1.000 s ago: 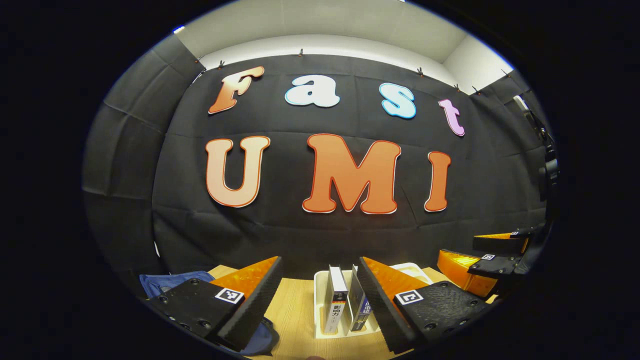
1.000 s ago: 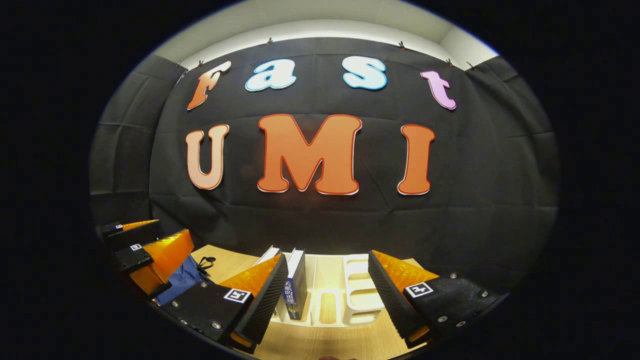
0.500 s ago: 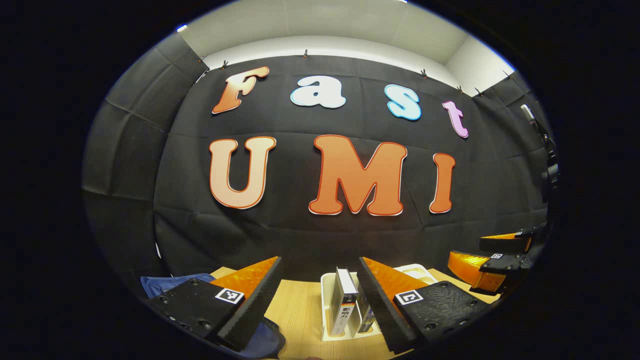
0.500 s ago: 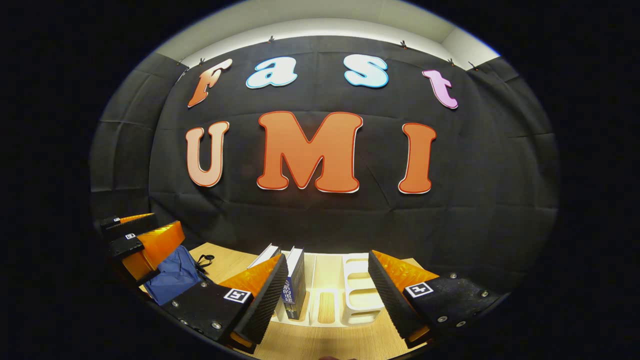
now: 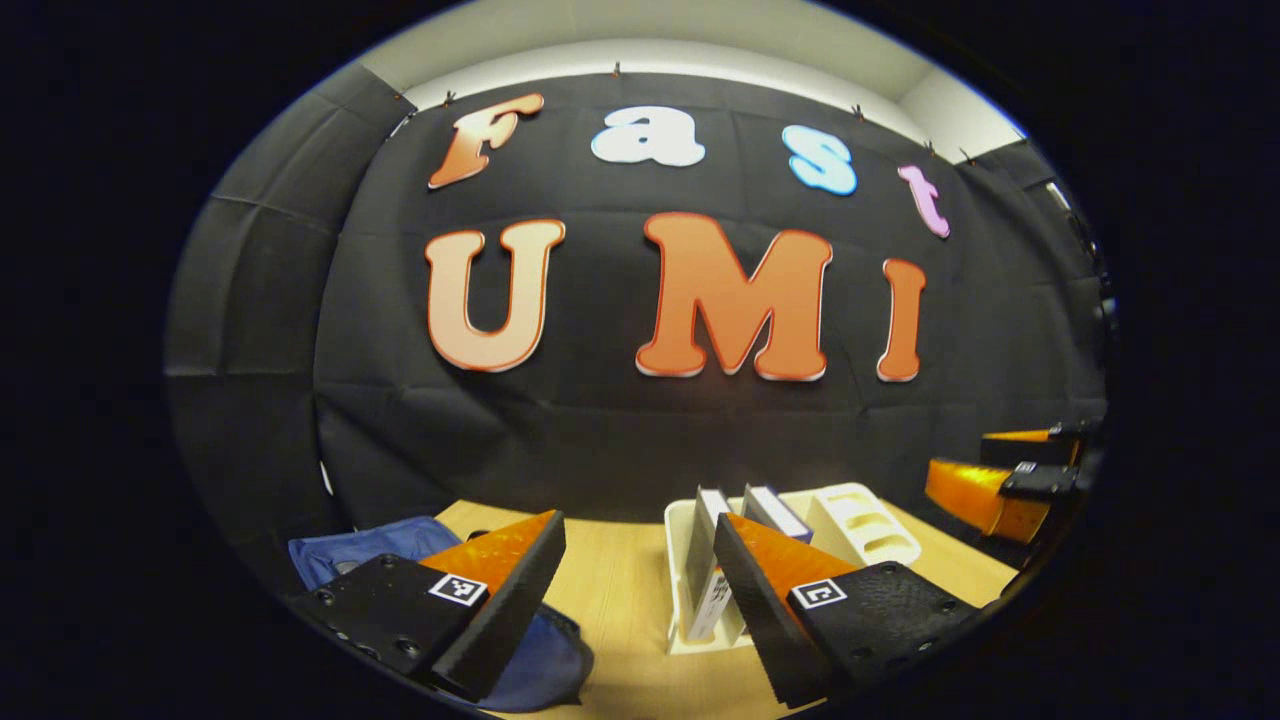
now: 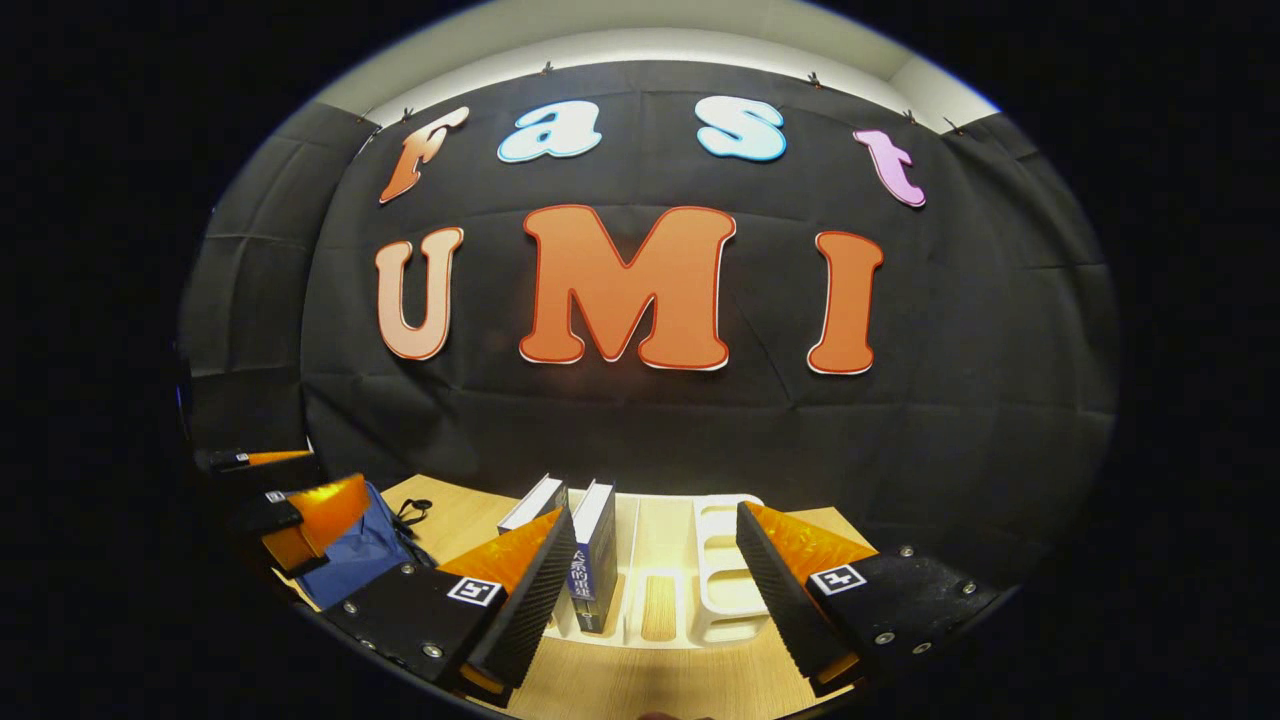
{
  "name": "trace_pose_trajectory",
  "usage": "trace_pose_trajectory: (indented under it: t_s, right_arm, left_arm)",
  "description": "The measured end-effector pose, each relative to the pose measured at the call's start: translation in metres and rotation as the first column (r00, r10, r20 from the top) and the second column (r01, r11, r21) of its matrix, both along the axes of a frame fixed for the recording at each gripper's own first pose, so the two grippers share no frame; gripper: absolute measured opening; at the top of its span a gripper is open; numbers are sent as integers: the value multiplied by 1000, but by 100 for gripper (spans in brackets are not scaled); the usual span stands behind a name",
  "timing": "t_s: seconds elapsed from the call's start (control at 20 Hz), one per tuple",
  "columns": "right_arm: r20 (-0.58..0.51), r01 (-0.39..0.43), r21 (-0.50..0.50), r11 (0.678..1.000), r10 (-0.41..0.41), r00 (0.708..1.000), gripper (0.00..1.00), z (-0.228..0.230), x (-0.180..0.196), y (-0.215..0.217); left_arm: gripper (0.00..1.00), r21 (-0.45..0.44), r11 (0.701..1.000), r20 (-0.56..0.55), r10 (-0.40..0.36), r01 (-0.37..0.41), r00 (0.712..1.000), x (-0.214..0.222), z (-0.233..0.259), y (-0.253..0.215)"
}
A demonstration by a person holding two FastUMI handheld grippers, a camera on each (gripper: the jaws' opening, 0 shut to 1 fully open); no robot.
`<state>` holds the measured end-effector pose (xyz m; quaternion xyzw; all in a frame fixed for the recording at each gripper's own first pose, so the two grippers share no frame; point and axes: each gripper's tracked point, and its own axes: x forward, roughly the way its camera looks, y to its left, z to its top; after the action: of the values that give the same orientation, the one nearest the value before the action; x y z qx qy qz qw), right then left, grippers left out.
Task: Open the schoolbag, grab two books from the bookshelf and put them into the schoolbag.
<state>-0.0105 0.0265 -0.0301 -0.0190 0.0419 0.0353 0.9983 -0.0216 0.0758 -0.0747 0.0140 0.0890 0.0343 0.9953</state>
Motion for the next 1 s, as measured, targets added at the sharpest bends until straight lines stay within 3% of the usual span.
trace_pose_trajectory:
  t_s: [0.1, 0.25, 0.4, 0.5, 0.6, 0.7, 0.8, 0.9, 1.0]
  right_arm:
    - [-13, 0, -2, 1000, 0, 1000, 96, -6, 1, 0]
    - [-32, 10, 2, 1000, -10, 999, 96, -13, 4, -5]
    - [-52, 34, 8, 999, -34, 998, 96, -22, 6, -16]
    - [-63, 52, 5, 999, -51, 997, 96, -27, 7, -23]
    - [-74, 69, -2, 998, -69, 995, 96, -33, 8, -31]
    - [-92, 83, -6, 997, -83, 992, 96, -40, 8, -38]
    - [-107, 94, -11, 996, -94, 990, 96, -46, 8, -43]
    - [-119, 99, -12, 995, -100, 988, 96, -51, 7, -46]
    - [-126, 99, -14, 995, -100, 987, 96, -53, 8, -47]
  left_arm:
    - [95, 61, 998, -118, 37, -30, 992, -2, -35, 15]
    - [96, 161, 986, -320, 101, -51, 942, -16, -97, 38]
    - [95, 280, 960, -457, 135, -2, 879, -38, -148, 54]
    - [95, 398, 916, -502, 174, 47, 847, -48, -175, 61]
    - [96, 518, 846, -523, 195, 128, 830, -54, -197, 68]
    - [96, 578, 789, -552, 189, 208, 812, -64, -218, 63]
    - [95, 608, 757, -576, 214, 240, 789, -72, -238, 64]
    - [95, 651, 725, -578, 283, 223, 766, -76, -249, 81]
    - [94, 667, 712, -586, 320, 219, 745, -77, -262, 92]
